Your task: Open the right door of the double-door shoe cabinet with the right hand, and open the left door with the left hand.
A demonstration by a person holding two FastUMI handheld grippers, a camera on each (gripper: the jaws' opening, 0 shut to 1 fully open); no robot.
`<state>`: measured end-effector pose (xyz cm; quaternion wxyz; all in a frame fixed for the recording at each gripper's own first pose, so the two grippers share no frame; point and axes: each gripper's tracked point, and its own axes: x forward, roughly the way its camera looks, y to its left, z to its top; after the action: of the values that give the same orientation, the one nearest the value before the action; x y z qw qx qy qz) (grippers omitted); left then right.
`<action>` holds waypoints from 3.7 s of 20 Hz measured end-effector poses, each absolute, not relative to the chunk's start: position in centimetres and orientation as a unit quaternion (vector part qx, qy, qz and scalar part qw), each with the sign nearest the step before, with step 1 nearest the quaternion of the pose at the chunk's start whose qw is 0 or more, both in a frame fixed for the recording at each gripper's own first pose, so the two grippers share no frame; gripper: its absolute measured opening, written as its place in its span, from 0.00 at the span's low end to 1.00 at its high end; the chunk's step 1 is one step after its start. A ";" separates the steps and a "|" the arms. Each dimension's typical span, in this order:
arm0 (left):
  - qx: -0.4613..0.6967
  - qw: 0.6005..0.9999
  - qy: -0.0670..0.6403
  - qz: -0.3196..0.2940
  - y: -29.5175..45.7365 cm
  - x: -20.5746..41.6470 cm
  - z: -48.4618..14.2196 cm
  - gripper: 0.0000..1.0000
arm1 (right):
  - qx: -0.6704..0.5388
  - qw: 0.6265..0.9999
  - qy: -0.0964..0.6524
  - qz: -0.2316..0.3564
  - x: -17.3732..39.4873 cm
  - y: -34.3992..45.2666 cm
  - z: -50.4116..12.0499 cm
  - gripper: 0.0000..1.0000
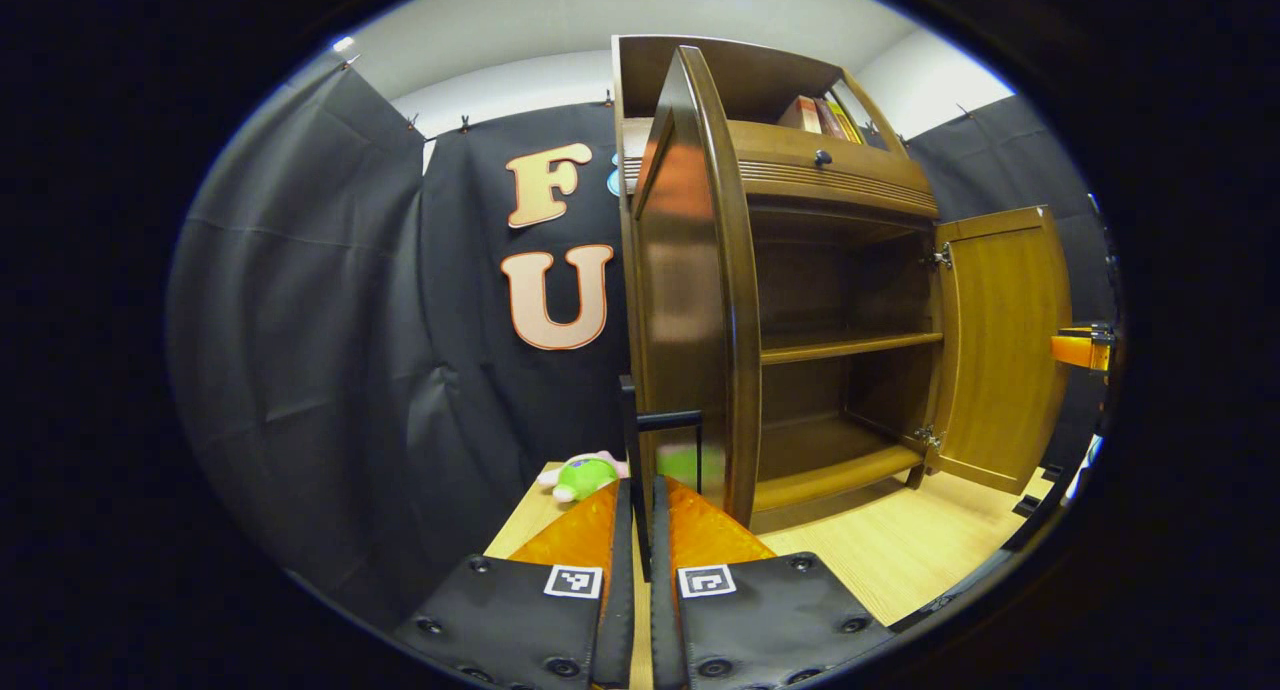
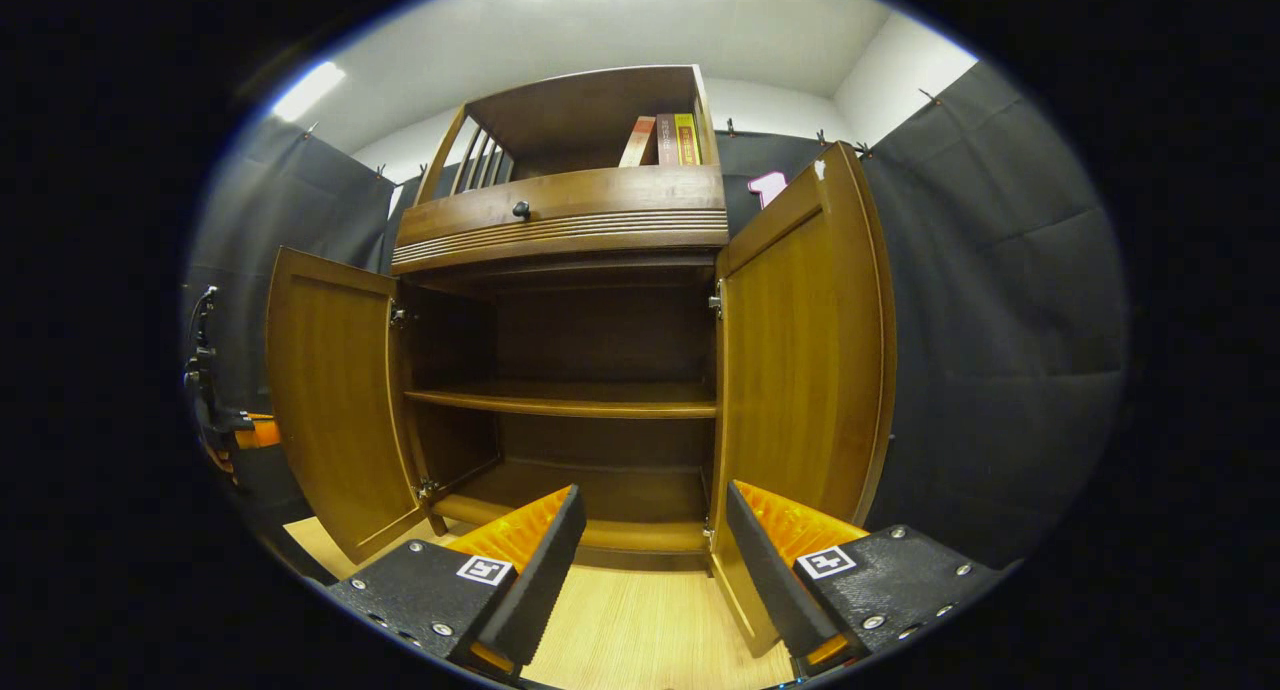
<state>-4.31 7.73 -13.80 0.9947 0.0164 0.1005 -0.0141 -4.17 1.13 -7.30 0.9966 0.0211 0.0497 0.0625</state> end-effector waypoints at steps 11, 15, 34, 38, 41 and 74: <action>-0.012 0.996 0.082 0.027 10.7 -7.6 -11.6 0.07 | 0.022 0.996 0.054 0.062 -3.5 1.1 -7.5 0.88; 0.004 0.998 0.061 0.023 8.9 -8.5 -9.2 0.07 | 0.024 0.997 0.054 0.058 -3.2 0.7 -7.4 0.88; -0.002 0.999 0.046 -0.018 -0.3 -5.1 -4.5 0.95 | 0.020 0.998 0.045 0.037 -2.3 -2.4 -6.9 0.88; 0.005 0.999 0.041 -0.017 -1.0 -4.3 -4.3 1.00 | 0.021 0.998 0.044 0.031 -2.1 -3.0 -6.8 0.88; 0.006 0.999 0.037 -0.017 -1.2 -4.2 -4.1 1.00 | 0.021 0.998 0.045 0.030 -2.2 -3.1 -6.9 0.88; 0.039 0.999 0.005 -0.008 -2.3 -3.9 -1.9 0.99 | 0.021 0.999 0.020 0.025 -2.5 -4.1 -5.0 0.88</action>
<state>-3.93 -2.31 -1.86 0.9992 0.0393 0.0045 -0.0080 -2.50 -4.07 -5.02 0.9993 0.0213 0.0203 0.0245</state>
